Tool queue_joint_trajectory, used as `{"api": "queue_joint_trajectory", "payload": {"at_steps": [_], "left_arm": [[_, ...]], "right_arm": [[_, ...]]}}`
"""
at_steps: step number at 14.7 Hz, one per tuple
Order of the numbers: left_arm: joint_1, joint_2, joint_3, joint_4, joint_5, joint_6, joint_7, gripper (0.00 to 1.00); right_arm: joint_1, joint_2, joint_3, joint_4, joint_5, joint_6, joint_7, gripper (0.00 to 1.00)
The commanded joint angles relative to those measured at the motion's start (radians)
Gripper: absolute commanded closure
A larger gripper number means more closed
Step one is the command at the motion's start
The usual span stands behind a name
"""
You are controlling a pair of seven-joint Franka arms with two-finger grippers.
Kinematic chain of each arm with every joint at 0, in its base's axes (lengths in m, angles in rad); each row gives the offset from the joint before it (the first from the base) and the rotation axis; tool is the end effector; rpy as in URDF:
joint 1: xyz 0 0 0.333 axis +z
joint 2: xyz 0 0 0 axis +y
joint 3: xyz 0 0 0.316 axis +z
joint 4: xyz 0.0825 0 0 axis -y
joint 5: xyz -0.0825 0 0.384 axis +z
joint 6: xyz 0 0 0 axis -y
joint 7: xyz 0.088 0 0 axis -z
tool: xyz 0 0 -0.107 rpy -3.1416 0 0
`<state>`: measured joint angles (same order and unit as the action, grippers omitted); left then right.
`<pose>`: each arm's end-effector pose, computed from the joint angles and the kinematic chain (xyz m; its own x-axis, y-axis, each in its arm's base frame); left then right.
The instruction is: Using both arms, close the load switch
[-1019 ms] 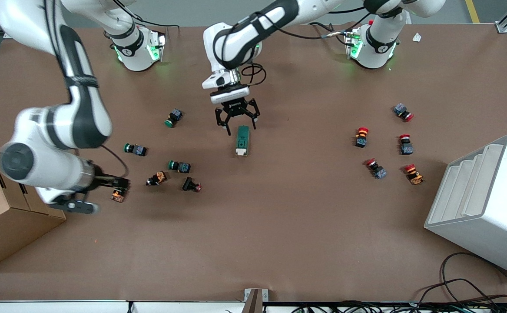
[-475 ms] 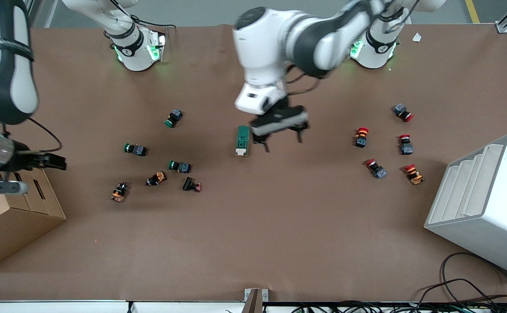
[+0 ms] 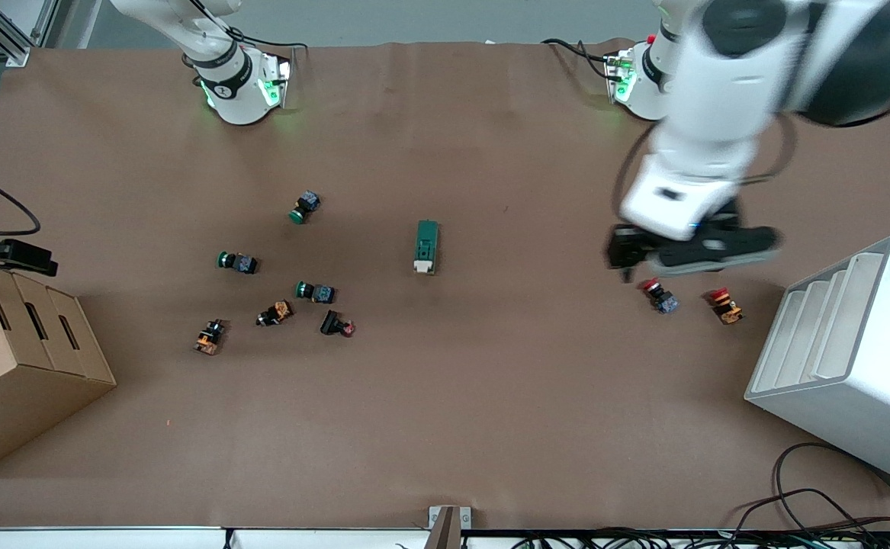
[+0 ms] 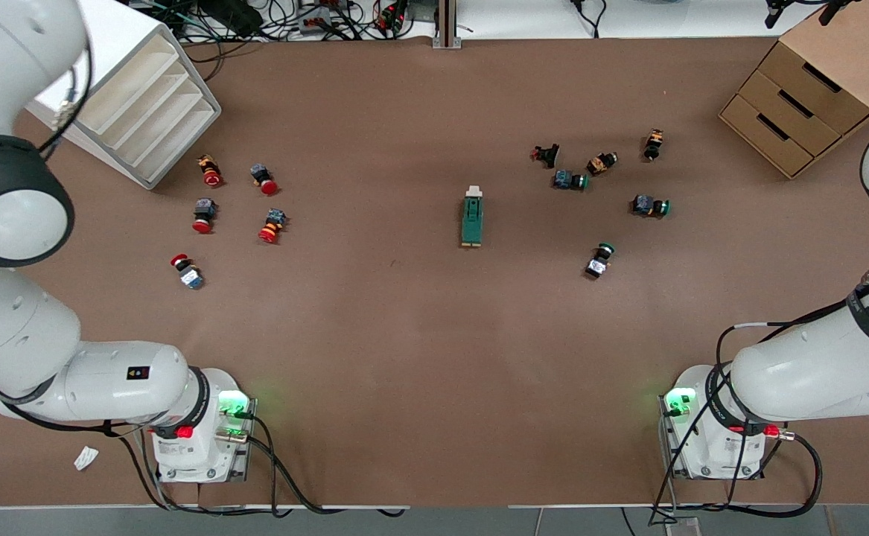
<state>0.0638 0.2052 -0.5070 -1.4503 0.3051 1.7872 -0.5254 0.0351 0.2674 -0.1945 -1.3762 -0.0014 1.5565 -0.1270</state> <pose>0.5933 -0.2178 0.5968 0.9713 0.0433 0.2339 0.0684 -0.9926 -0.1002 0.6237 -0.0844 0.5588 0.9957 -0.0294 -0.0881 -0.0259 -0.9988 0.0417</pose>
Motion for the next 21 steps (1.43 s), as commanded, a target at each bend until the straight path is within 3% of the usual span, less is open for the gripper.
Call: {"api": "queue_joint_trajectory", "payload": {"at_steps": [1,3,7,12,16,19,21], "left_arm": [[0.005,-0.107,0.126,-0.044,-0.146,-0.070,0.203,0.00],[-0.010,-0.159,0.215,-0.077,-0.231,-0.124,0.286,0.00],[-0.061,-0.295,0.350,-0.243,-0.308,-0.131,0.393,0.00],[-0.082,-0.346,0.377,-0.318,-0.308,-0.130,0.400,0.00],[-0.096,-0.348,0.407,-0.311,-0.307,-0.130,0.401,0.00],[-0.093,-0.345,0.407,-0.302,-0.307,-0.130,0.403,0.00],[-0.090,-0.330,0.407,-0.268,-0.308,-0.132,0.409,0.00]], "right_arm": [[-0.020,0.004,0.015,0.011,-0.008,-0.010,0.013,0.00],[-0.017,0.004,0.015,0.006,-0.009,-0.013,0.003,0.00],[-0.012,-0.020,0.021,-0.001,0.000,-0.036,0.009,0.00],[-0.014,-0.148,0.027,-0.145,0.000,-0.003,0.012,0.00],[-0.018,-0.214,0.044,-0.204,-0.002,-0.004,0.038,0.00],[-0.053,-0.243,0.125,-0.213,-0.011,-0.013,0.110,0.00],[-0.054,-0.255,0.133,-0.216,-0.015,-0.016,0.115,0.00]]}}
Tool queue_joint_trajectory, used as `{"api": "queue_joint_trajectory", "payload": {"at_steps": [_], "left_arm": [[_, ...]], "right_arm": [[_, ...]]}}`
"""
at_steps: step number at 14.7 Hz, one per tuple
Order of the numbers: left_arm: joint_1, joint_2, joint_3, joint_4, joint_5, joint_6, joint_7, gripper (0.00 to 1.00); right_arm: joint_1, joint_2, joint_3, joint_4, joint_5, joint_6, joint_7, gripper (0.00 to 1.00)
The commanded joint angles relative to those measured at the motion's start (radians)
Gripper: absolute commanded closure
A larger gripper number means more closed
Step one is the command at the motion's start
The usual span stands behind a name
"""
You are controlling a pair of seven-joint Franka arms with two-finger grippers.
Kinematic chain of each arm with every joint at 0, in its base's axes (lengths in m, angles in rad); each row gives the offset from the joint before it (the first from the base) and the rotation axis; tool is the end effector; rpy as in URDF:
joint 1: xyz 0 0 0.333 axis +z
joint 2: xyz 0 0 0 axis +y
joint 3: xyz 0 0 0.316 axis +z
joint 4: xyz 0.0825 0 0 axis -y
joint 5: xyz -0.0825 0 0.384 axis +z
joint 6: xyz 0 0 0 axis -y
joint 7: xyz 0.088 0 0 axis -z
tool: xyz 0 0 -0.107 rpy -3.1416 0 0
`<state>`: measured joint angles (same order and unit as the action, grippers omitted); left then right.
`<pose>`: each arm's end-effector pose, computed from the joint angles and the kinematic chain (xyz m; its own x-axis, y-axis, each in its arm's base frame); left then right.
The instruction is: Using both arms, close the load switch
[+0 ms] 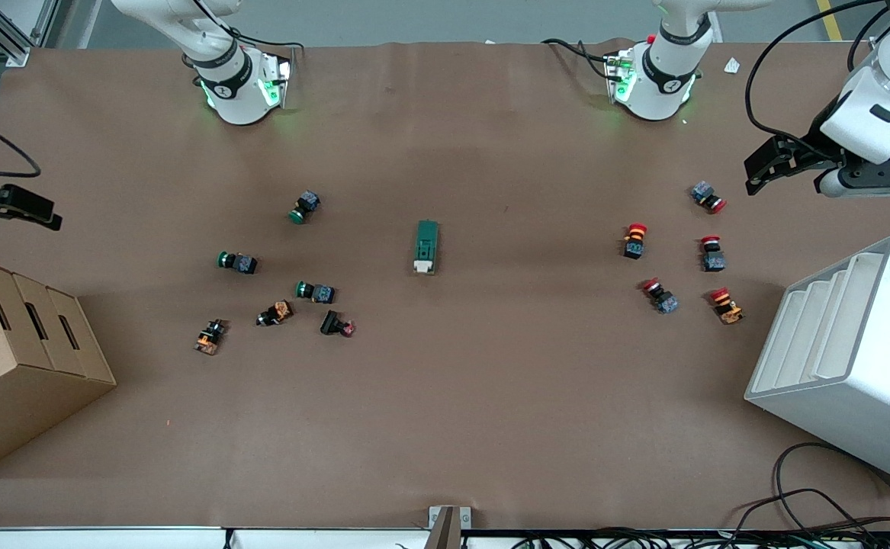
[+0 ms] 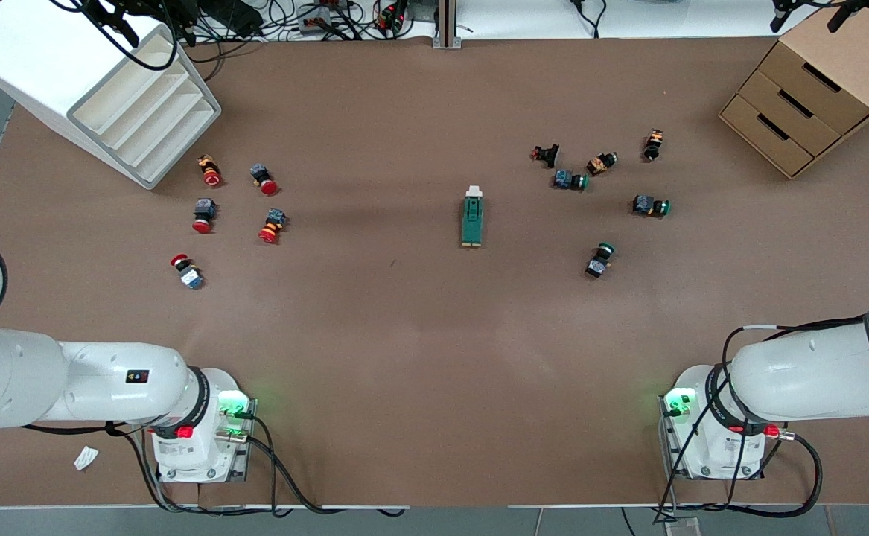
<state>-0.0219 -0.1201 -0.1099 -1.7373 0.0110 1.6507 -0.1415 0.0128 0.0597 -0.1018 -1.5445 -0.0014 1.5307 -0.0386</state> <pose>0.5184 -0.0710 0.6168 0.9993 0.0092 0.0358 0.0099 -0.9998 -0.0193 0.5655 -0.0489 0.6001 0.9960 -0.0505 -0.0734 -0.0503 -0.9987 0.0046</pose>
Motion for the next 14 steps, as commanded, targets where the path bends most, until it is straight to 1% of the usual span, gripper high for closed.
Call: {"api": "queue_joint_trajectory", "payload": {"at_steps": [1,5,7,10,14], "left_arm": [[-0.004,0.016,0.009,0.041,-0.014,-0.002,0.028,0.00],[-0.013,0.048,0.004,0.102,-0.016,-0.051,0.042,0.00],[-0.013,0.049,0.006,0.104,-0.016,-0.055,0.057,0.00],[-0.009,0.048,0.006,0.104,-0.016,-0.055,0.075,0.00],[-0.001,0.048,0.010,0.104,-0.016,-0.069,0.103,0.00]], "right_arm": [[-0.030,-0.050,0.040,-0.049,-0.016,0.009,0.028,0.00],[-0.028,-0.087,0.037,-0.091,-0.012,0.019,0.028,0.00],[-0.028,-0.113,0.037,-0.101,-0.012,0.016,0.028,0.00],[-0.025,-0.176,0.039,-0.166,-0.014,0.029,0.025,0.00],[-0.025,-0.196,0.039,-0.178,-0.019,0.029,0.020,0.00]]}}
